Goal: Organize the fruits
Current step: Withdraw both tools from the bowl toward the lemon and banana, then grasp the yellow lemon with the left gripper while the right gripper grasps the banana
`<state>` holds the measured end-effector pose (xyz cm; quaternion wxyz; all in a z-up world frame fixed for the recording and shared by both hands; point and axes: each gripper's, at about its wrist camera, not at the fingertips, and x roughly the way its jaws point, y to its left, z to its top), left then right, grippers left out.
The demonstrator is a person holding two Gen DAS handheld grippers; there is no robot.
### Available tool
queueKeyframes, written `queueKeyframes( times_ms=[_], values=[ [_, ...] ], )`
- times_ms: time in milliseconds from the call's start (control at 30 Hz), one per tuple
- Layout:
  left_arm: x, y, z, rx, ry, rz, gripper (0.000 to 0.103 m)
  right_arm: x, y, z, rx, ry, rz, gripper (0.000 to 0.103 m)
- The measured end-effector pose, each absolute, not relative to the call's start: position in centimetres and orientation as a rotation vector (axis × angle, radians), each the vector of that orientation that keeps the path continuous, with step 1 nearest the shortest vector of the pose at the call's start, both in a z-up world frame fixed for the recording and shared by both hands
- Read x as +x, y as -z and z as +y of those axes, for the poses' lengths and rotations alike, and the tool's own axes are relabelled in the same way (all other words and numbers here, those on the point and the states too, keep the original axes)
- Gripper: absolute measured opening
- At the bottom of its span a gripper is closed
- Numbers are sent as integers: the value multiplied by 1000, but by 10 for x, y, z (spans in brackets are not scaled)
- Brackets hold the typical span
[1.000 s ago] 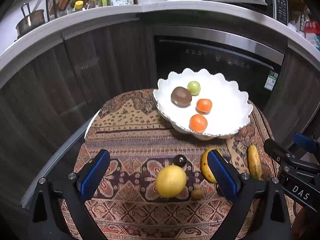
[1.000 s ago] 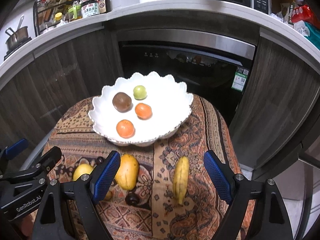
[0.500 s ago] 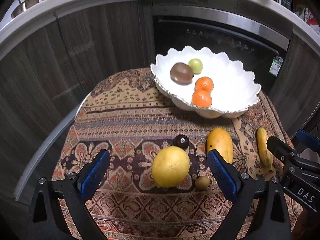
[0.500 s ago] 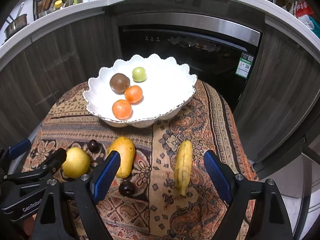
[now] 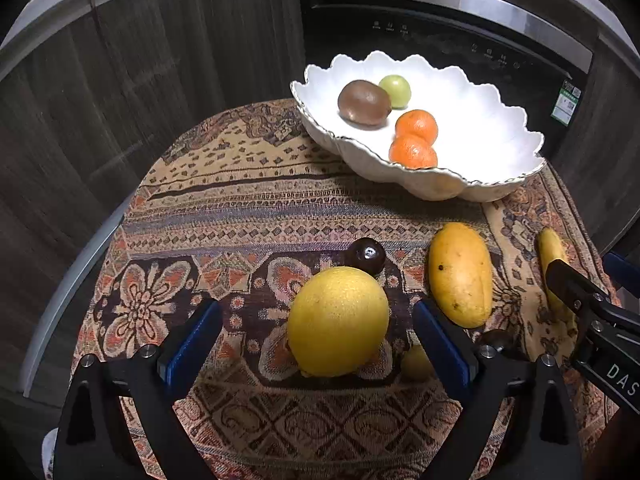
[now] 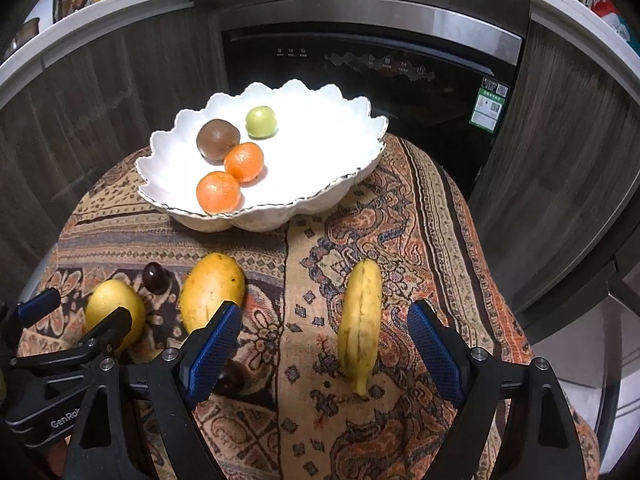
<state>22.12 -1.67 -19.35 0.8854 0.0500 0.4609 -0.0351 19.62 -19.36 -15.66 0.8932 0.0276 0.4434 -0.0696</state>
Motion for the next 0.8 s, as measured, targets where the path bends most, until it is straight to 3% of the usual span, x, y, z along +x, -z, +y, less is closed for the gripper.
queueKeyframes(
  times_ms=[167,667,700,800],
  values=[
    [226,204,-20,97,86,986,93,200,165,-198,69,151,931,86],
    [231,222,-33,105,50,1032,61,208,184,-218,66,189,945,86],
    [231,221,-33,114,46,1025,56,208,185,-219,65,190,944,85],
    [231,221,-33,117,54,1021,56,210,188,-221,64,186,946,82]
  ],
)
